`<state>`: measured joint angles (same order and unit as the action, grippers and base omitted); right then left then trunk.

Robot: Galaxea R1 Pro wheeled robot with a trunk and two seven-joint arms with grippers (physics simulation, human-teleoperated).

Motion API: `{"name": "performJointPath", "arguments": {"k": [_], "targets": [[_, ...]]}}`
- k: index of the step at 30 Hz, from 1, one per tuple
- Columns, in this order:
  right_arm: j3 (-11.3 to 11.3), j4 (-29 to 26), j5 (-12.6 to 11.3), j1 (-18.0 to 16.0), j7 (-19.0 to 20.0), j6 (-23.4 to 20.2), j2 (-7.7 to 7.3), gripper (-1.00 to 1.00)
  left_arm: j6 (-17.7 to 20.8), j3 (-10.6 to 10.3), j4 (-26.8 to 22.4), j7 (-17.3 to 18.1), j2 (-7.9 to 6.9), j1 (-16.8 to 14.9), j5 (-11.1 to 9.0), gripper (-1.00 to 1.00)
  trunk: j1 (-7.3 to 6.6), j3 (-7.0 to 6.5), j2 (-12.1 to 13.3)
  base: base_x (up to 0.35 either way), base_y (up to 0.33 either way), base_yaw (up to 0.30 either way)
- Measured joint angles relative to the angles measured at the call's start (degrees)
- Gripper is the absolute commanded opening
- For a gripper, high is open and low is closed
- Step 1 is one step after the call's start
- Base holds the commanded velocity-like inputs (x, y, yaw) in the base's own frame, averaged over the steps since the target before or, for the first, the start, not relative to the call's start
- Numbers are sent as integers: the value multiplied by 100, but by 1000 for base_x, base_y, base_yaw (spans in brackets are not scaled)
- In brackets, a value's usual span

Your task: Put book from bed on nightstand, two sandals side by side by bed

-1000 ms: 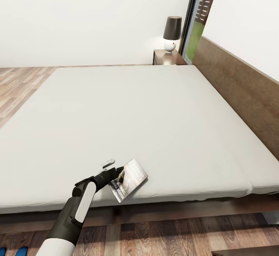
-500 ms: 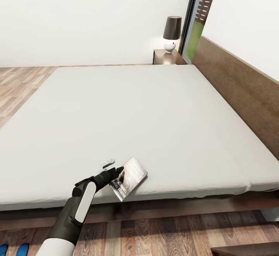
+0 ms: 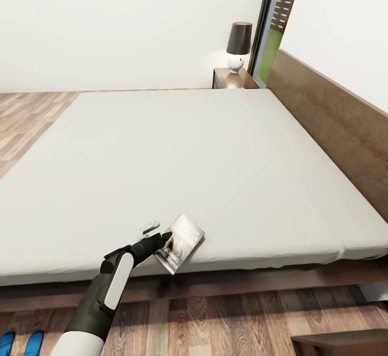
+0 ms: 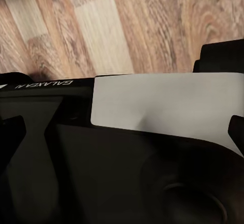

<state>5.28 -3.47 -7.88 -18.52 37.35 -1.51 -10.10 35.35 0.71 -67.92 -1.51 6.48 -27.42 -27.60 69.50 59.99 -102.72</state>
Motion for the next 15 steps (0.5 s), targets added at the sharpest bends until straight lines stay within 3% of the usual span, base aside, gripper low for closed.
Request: {"name": "performJointPath", "arguments": {"k": [15], "targets": [[0,0,0,0,0,0,0,100,0,0,0,-1,0,0,4,100,-1,0,0,-5,0,0]]}}
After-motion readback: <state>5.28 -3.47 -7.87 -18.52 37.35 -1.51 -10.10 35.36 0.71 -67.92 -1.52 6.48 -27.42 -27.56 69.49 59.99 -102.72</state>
